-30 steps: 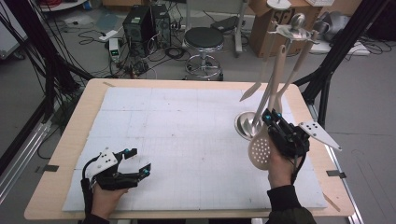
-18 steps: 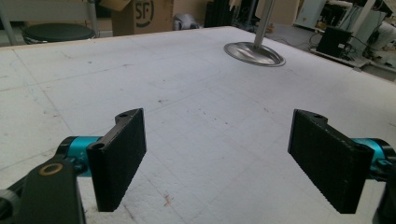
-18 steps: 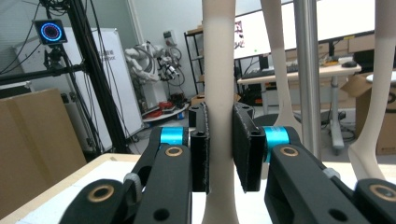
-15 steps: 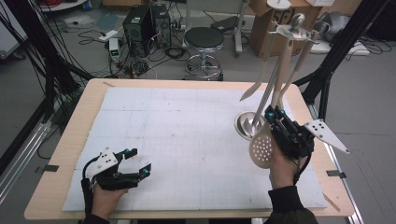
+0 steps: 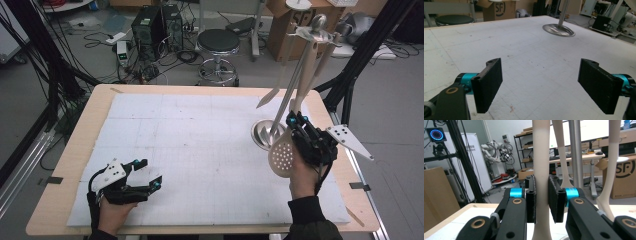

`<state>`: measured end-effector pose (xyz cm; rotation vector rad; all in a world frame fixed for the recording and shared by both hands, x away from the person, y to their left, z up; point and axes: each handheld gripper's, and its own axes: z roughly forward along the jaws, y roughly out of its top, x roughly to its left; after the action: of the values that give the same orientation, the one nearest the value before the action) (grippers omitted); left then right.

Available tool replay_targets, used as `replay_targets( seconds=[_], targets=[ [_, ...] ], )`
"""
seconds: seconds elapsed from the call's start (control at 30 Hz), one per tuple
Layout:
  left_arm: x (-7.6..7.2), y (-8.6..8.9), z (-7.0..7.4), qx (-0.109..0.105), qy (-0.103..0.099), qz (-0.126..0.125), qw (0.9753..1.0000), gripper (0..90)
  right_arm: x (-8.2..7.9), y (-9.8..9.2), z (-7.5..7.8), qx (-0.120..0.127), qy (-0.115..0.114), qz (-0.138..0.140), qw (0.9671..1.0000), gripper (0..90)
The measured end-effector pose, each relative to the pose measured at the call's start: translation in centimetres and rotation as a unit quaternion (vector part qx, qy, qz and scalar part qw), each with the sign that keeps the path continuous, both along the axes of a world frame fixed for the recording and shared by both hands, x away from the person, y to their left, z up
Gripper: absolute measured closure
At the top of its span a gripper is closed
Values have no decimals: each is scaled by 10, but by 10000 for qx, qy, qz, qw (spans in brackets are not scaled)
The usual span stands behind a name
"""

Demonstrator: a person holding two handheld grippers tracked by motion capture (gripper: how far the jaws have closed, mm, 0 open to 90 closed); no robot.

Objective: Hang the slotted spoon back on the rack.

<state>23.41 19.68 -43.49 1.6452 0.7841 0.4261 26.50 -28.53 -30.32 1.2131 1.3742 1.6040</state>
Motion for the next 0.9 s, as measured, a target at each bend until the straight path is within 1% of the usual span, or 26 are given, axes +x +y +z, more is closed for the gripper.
replay_targets(
  seconds=[0.07,0.23,0.3,0.37,0.5,0.57,0.67,0.7,0.8,0.9],
  targets=[
    [0,0,0,1,3,0,10000,203,1,0,-1,-30,67,-17,10000,787],
    [0,0,0,-6,-10,-5,10000,203,5,1,1,-114,127,-100,9998,787],
    [0,0,0,-7,-6,0,10000,203,7,3,2,-184,170,-141,9996,787],
    [0,1,0,-7,-15,1,10000,203,9,5,3,-307,256,-251,9989,787],
    [0,1,0,-20,5,-7,10000,203,10,5,2,-356,351,-358,9981,787],
    [0,1,0,-19,-5,0,10000,202,10,4,1,-336,369,-427,9978,787],
    [0,1,1,-8,-14,-4,10000,203,10,0,-2,-188,424,-458,9979,787],
    [0,1,1,-3,-12,-5,10000,203,10,-2,-3,-181,421,-462,9979,787],
    [-1,0,1,-16,-1,3,10000,203,11,-4,-4,-158,438,-426,9980,786],
    [-1,0,1,4,-12,-10,10000,203,13,-4,-5,-141,430,-332,9984,785]
  ],
)
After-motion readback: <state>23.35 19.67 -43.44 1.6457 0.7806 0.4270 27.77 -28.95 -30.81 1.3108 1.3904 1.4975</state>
